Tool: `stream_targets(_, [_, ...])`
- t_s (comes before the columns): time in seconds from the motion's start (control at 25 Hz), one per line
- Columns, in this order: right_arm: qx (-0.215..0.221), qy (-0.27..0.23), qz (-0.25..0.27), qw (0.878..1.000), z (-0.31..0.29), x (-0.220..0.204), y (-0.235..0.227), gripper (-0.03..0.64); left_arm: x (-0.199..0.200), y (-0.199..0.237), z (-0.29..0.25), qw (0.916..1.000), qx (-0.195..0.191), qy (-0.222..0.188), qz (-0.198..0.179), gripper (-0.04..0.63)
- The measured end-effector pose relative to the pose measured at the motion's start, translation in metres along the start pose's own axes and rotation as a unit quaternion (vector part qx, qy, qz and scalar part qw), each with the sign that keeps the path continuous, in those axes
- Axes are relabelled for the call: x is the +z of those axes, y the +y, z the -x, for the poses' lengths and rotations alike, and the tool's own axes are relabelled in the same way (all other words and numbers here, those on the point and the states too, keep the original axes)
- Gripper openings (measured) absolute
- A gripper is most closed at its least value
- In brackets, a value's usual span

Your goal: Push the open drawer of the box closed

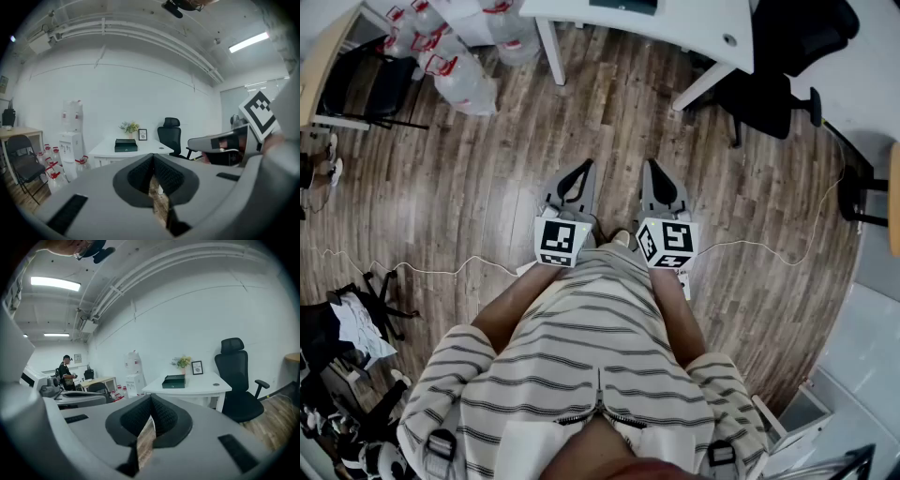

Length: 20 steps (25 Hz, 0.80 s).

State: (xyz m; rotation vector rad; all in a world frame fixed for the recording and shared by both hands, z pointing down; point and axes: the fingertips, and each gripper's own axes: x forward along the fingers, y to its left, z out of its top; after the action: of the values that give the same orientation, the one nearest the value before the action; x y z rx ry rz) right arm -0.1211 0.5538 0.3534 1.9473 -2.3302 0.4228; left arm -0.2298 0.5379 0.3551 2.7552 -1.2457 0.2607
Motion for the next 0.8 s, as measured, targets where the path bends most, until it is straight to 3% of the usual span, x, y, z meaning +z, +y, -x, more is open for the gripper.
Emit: stream_targets(0.8, [-0.009, -0.026, -0.015, 1.000, -0.027, 0.008, 0.010, 0.009, 0.002, 0.028, -0.014, 0.9997, -0.021, -0.008, 0.009, 0.000])
